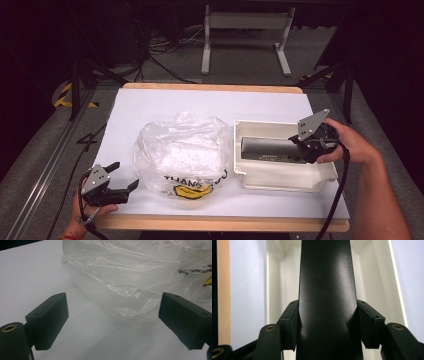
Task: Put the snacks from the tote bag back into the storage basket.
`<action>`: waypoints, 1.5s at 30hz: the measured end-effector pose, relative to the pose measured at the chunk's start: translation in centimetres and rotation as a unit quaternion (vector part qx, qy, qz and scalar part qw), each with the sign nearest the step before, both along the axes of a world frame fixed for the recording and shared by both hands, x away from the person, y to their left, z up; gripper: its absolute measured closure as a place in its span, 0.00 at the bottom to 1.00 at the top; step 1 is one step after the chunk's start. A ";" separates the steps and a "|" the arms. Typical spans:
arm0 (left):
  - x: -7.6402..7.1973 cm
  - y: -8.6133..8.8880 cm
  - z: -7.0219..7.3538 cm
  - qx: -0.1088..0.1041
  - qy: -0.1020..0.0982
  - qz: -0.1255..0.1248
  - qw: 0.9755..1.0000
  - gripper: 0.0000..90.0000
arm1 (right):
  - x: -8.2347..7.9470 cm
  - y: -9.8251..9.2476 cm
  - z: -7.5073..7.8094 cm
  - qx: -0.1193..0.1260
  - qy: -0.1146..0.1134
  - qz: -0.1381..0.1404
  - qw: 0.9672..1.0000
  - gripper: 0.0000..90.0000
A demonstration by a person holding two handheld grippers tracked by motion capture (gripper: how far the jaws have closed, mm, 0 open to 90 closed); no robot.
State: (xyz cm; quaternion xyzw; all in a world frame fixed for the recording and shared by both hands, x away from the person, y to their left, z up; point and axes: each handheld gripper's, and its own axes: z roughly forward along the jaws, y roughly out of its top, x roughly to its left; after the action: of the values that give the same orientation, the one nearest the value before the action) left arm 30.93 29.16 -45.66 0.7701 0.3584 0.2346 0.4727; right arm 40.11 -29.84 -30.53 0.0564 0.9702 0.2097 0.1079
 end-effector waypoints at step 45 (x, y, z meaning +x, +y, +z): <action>0.0 0.1 0.1 0.000 -0.001 0.002 1.000 0.11 | 2.5 -0.7 -5.1 -0.062 0.041 -0.014 0.997 0.47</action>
State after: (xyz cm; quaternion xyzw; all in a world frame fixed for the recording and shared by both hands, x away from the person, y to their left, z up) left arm 30.90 29.21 -45.61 0.7692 0.3597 0.2360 0.4726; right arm 42.58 -30.58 -35.61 0.0717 0.9839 0.1455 0.0747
